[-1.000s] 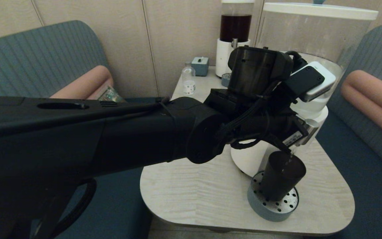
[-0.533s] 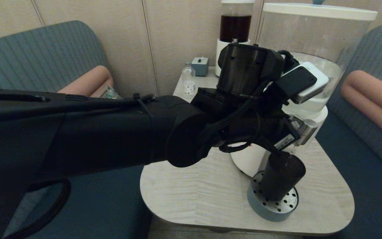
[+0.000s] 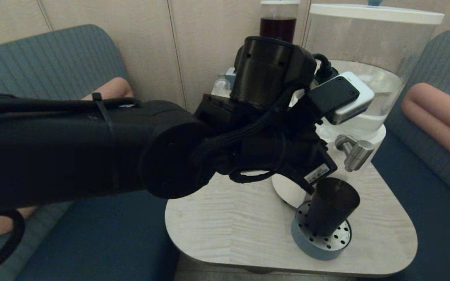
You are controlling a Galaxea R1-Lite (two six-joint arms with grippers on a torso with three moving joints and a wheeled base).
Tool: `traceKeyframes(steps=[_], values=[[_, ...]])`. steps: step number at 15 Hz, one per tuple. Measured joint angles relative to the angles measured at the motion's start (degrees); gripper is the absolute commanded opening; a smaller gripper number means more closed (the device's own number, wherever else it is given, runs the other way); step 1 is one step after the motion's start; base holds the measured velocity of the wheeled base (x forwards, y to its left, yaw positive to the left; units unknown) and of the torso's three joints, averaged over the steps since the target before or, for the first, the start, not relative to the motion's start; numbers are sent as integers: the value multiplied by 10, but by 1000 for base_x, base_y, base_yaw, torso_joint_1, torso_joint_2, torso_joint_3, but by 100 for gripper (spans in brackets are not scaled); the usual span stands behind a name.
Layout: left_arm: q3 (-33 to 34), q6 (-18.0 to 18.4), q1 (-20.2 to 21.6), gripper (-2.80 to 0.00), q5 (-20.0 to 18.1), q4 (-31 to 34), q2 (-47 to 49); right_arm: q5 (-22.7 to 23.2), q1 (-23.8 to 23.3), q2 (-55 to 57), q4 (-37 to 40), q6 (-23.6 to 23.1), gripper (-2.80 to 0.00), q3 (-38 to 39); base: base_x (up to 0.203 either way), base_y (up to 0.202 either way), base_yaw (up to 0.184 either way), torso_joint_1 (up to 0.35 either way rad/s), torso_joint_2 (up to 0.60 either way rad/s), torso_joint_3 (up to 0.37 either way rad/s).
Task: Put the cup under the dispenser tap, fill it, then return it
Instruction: Turn off the faucet
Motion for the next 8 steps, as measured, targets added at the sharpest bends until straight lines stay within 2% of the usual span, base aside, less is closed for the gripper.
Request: traceKeyframes(steps=[3, 5, 6, 8], values=[[-36, 34, -1, -280, 0, 110, -16, 0, 0, 0, 0, 0, -280, 0, 0, 0, 0, 0, 0, 0], [-93, 56, -2, -280, 8, 171, -12, 0, 0, 0, 0, 0, -280, 0, 0, 0, 0, 0, 0, 0], [-124, 71, -4, -280, 15, 198, -5, 0, 0, 0, 0, 0, -280, 0, 0, 0, 0, 0, 0, 0], [-152, 124, -8, -280, 24, 223, 12, 0, 0, 0, 0, 0, -280, 0, 0, 0, 0, 0, 0, 0]])
